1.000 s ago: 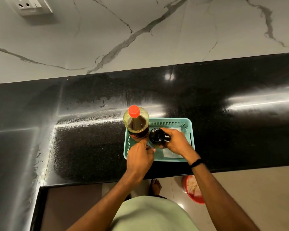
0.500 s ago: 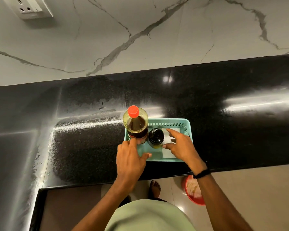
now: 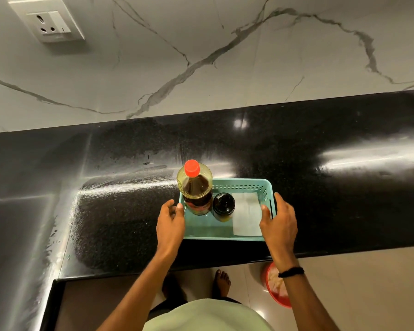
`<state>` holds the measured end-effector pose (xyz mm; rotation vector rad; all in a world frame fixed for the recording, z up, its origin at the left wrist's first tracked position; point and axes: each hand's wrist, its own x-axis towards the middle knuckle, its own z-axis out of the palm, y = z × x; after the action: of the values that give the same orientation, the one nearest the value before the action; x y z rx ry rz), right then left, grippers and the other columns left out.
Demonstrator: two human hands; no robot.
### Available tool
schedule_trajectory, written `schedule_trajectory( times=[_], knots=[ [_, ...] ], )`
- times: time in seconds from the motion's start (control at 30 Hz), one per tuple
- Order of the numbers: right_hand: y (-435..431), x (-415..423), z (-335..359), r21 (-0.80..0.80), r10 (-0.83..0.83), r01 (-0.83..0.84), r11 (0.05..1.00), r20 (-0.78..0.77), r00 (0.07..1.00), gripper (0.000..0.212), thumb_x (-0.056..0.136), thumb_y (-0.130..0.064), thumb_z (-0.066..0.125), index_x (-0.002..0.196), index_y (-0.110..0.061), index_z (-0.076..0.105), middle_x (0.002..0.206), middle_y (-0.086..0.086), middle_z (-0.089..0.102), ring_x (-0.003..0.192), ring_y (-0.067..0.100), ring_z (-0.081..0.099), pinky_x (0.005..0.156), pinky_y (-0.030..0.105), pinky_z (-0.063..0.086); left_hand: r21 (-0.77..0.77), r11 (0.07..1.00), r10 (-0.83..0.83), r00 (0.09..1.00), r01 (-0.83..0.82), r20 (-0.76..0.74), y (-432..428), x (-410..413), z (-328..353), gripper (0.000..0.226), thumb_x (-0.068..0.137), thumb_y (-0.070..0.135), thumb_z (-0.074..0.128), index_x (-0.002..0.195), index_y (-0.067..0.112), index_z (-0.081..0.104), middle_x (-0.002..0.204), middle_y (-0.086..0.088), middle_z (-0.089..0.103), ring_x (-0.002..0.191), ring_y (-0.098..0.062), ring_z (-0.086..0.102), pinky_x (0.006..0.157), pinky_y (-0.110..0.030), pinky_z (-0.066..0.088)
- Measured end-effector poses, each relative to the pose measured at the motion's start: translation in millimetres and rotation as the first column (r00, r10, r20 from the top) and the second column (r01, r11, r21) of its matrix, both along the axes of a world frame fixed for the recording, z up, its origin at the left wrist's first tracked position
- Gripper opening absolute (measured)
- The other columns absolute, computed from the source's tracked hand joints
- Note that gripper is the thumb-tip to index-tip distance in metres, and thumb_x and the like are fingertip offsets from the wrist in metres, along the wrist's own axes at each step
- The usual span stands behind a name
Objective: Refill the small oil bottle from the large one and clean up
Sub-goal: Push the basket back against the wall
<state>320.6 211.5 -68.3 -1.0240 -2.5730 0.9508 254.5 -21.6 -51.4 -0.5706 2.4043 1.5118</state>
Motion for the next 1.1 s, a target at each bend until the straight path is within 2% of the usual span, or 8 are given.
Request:
schedule_trajectory(
  times=[0.07,0.17,0.33,0.5,0.63,0.8,0.9,1.1],
  knots=[
    [-2.0,2.7,-7.2,-0.045,0.016,-0.016,0.999,-0.004,1.0,0.051,0.095,-0.021,0.059,0.143,-0.014,0.046,0.121,0.013,0.062,0.108,0.029,0.061,0.083,0.038,0.052,0.009,0.999,-0.051,0.997,0.051,-0.05,1.8,4.4,-3.1,0.035,0.102,0.032,0.048,0.134,0.021,0.053,0.122,0.004,0.062,0.108,-0.013,0.059,0.096,-0.04,0.051],
    [-6.8,4.8,-8.8,-0.117,-0.027,0.022,0.993,-0.036,0.999,0.048,0.099,-0.013,0.052,0.146,-0.016,0.044,0.12,0.013,0.068,0.102,0.034,0.067,0.083,0.044,0.056,0.013,0.996,-0.084,0.99,0.086,-0.117,5.3,12.1,-9.7,0.026,0.104,0.025,0.042,0.123,0.027,0.059,0.11,0.01,0.066,0.099,-0.005,0.061,0.085,-0.033,0.053],
    [-9.4,3.3,-12.9,-0.118,-0.079,0.073,0.99,-0.045,0.996,0.046,0.101,-0.016,0.048,0.146,-0.023,0.044,0.106,0.012,0.072,0.084,0.031,0.069,0.073,0.046,0.059,-0.01,1.0,-0.013,0.993,0.012,-0.121,8.5,11.1,-21.5,0.034,0.103,0.024,0.043,0.133,0.025,0.058,0.123,0.007,0.064,0.112,-0.01,0.059,0.098,-0.042,0.051],
    [-5.6,-12.1,-19.8,-0.103,-0.061,0.057,0.993,-0.042,0.997,0.046,0.1,-0.016,0.049,0.146,-0.024,0.044,0.102,0.01,0.073,0.08,0.03,0.069,0.071,0.045,0.059,0.026,0.999,-0.015,0.993,0.018,-0.12,5.3,-2.8,-23.4,0.032,0.102,0.019,0.047,0.129,0.026,0.062,0.109,0.019,0.063,0.103,-0.003,0.06,0.094,-0.033,0.051],
    [-1.5,-36.1,-18.9,-0.104,-0.044,0.039,0.994,-0.045,0.998,0.045,0.1,-0.013,0.049,0.145,-0.02,0.046,0.101,0.012,0.073,0.078,0.028,0.066,0.071,0.036,0.055,0.07,0.997,-0.006,0.994,0.014,-0.106,3.9,-24.3,-18.7,0.033,0.101,0.014,0.048,0.103,0.041,0.065,0.097,0.019,0.066,0.096,-0.006,0.063,0.082,-0.027,0.051],
    [4.2,-78.0,-16.0,-0.084,0.01,-0.012,0.996,-0.018,1.0,0.045,0.101,-0.017,0.046,0.146,-0.022,0.044,0.109,0.01,0.071,0.092,0.03,0.068,0.077,0.037,0.053,0.077,0.997,0.017,0.993,-0.008,-0.113,4.6,-59.7,-16.1,0.032,0.1,0.01,0.049,0.124,0.02,0.066,0.097,0.018,0.068,0.09,-0.003,0.063,0.075,-0.025,0.049],
    [7.4,-108.9,-13.8,-0.087,0.029,-0.028,0.996,0.006,1.0,0.046,0.102,-0.02,0.044,0.148,-0.024,0.041,0.114,0.009,0.07,0.101,0.031,0.066,0.085,0.039,0.051,0.066,0.997,0.047,0.994,-0.04,-0.103,7.1,-86.8,-16.0,0.033,0.099,0.013,0.05,0.127,0.019,0.065,0.104,0.002,0.074,0.088,-0.01,0.066,0.082,-0.036,0.054],
    [16.2,-173.5,-12.2,-0.074,0.09,-0.089,0.993,0.012,0.996,0.042,0.102,-0.022,0.041,0.144,-0.028,0.042,0.109,0.012,0.071,0.098,0.036,0.066,0.083,0.043,0.055,0.128,0.989,0.079,0.993,-0.067,-0.085,15.1,-148.2,-15.3,0.031,0.099,0.015,0.047,0.118,0.022,0.07,0.102,0.002,0.074,0.095,-0.015,0.068,0.09,-0.04,0.055]
  ],
)
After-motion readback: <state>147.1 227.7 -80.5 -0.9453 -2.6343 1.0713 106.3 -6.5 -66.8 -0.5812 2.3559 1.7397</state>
